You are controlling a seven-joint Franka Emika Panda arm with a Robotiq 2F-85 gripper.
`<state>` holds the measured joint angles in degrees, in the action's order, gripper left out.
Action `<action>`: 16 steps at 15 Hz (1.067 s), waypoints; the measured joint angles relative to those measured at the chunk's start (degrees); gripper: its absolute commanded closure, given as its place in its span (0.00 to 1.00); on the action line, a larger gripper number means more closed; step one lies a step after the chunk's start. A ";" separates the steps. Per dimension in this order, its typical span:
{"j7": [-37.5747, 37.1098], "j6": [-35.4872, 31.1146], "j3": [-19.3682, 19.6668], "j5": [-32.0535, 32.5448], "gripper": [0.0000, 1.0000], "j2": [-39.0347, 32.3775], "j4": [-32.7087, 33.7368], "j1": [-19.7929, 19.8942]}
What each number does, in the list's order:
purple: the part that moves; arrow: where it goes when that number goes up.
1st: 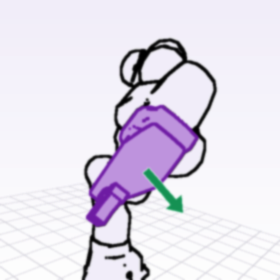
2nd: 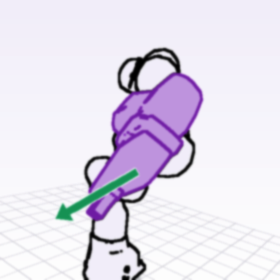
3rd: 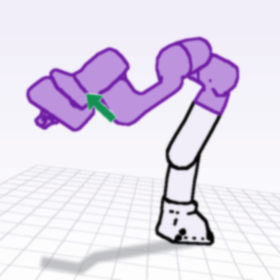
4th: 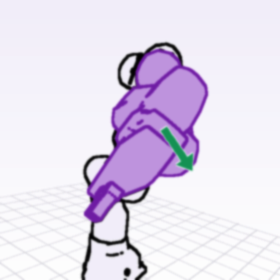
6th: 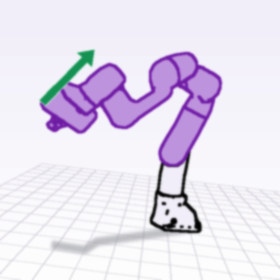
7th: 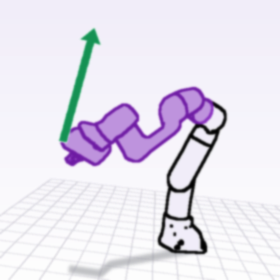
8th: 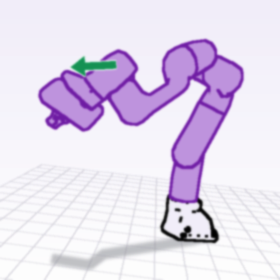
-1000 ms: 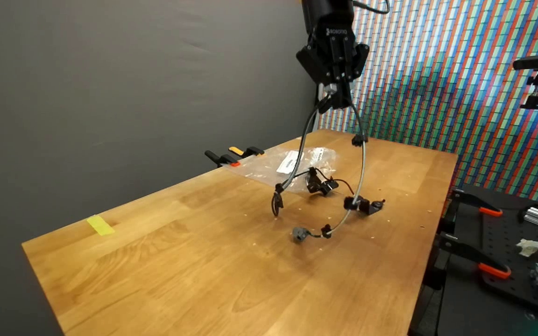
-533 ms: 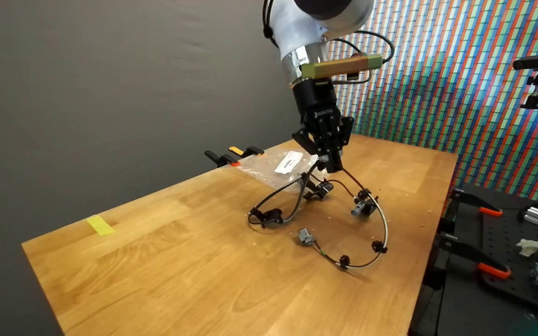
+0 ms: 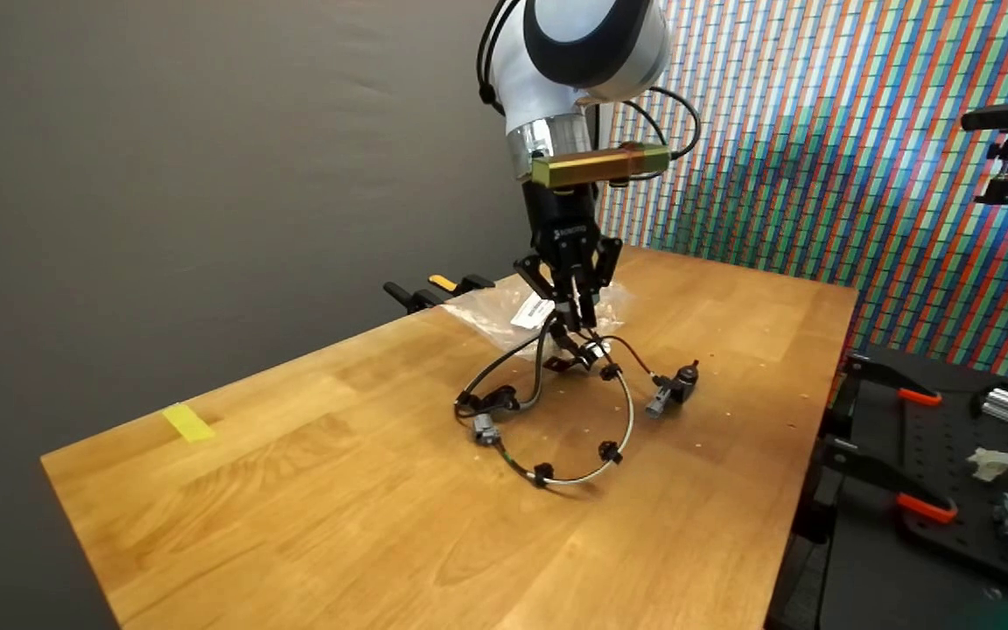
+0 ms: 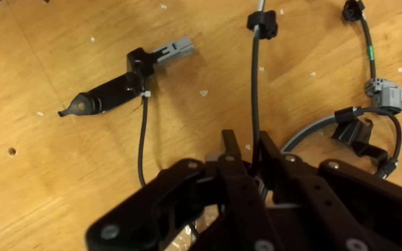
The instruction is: Remove the black object from the plastic.
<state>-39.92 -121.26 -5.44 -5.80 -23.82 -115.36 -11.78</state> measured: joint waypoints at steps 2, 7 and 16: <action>-0.28 -0.53 0.70 0.92 0.32 0.03 1.02 -0.19; -0.88 -0.73 2.85 1.18 0.00 2.15 3.64 -0.14; -5.04 0.07 6.21 9.73 0.00 10.70 3.23 1.55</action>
<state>-44.96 -121.20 0.77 3.93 -13.12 -112.13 -10.22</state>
